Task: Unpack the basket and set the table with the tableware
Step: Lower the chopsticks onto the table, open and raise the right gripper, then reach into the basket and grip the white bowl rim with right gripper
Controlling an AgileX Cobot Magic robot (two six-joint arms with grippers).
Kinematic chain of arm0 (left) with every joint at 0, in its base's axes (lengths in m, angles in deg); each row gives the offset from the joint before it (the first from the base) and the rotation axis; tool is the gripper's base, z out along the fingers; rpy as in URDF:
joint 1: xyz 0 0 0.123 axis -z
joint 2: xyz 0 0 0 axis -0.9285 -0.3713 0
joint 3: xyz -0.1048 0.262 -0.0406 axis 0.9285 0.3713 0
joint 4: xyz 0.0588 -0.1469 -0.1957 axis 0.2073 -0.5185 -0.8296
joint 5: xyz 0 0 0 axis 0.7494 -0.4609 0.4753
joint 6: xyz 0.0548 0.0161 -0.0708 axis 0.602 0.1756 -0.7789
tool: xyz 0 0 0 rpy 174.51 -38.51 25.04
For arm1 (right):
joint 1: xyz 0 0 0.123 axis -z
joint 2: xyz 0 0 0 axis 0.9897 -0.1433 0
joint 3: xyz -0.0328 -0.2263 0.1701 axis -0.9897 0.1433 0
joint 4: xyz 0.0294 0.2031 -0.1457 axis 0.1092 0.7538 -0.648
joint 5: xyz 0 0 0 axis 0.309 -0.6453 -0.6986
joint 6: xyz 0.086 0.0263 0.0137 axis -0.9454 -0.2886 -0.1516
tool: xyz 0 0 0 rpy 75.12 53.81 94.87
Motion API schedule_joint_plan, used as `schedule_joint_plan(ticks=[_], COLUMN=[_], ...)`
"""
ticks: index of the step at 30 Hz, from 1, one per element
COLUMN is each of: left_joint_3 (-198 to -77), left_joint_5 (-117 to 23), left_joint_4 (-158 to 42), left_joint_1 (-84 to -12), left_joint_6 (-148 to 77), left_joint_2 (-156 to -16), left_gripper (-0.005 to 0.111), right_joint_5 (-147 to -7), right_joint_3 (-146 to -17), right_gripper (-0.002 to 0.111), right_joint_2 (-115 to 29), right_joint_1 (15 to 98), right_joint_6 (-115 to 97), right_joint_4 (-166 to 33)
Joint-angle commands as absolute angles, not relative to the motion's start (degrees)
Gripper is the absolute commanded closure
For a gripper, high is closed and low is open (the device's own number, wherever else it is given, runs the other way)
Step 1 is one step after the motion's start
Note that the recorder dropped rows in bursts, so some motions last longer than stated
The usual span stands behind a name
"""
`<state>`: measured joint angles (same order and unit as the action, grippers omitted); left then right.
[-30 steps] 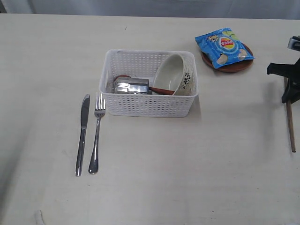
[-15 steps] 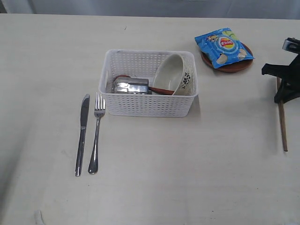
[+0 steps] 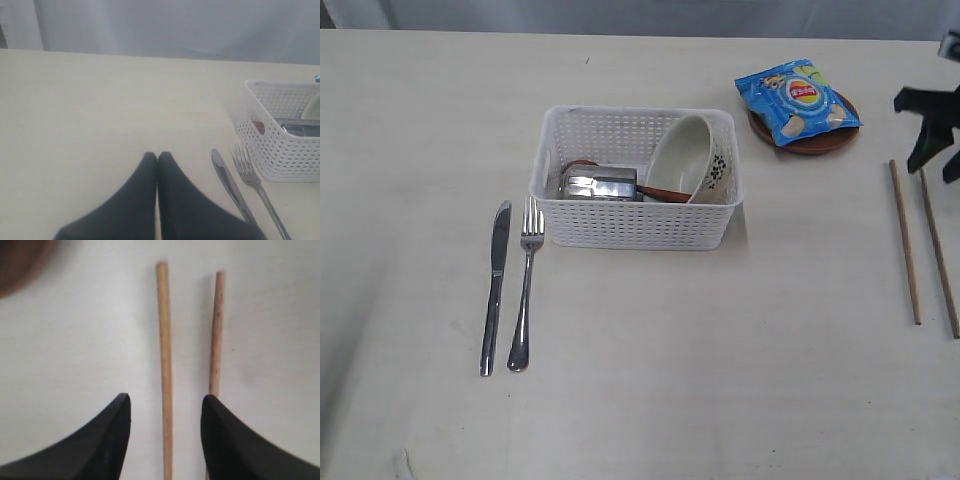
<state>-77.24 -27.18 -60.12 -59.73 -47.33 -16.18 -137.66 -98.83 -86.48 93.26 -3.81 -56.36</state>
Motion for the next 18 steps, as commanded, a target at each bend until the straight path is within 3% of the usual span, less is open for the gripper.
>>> schedule_joint_plan(ticks=[1, 8, 18], left_joint_3=[-77.0, -77.0, -77.0], left_joint_5=[-27.3, -27.3, -27.3], left_joint_4=[-60.1, -60.1, -60.1], left_joint_1=[-59.5, -59.5, -59.5], left_joint_6=[-47.2, -47.2, -47.2], left_joint_2=[-16.0, -16.0, -16.0], left_gripper=[0.107, 0.107, 0.107], right_joint_5=[-141.1, -142.0, -139.9], right_joint_3=[-105.1, -110.5, -111.0], right_gripper=[0.065, 0.065, 0.065], right_joint_2=[-80.2, -74.5, -74.2], right_joint_1=[93.5, 87.6, 67.0], right_joint_6=[-2.4, 8.2, 8.5], right_joint_4=[-50.9, -35.1, -40.0])
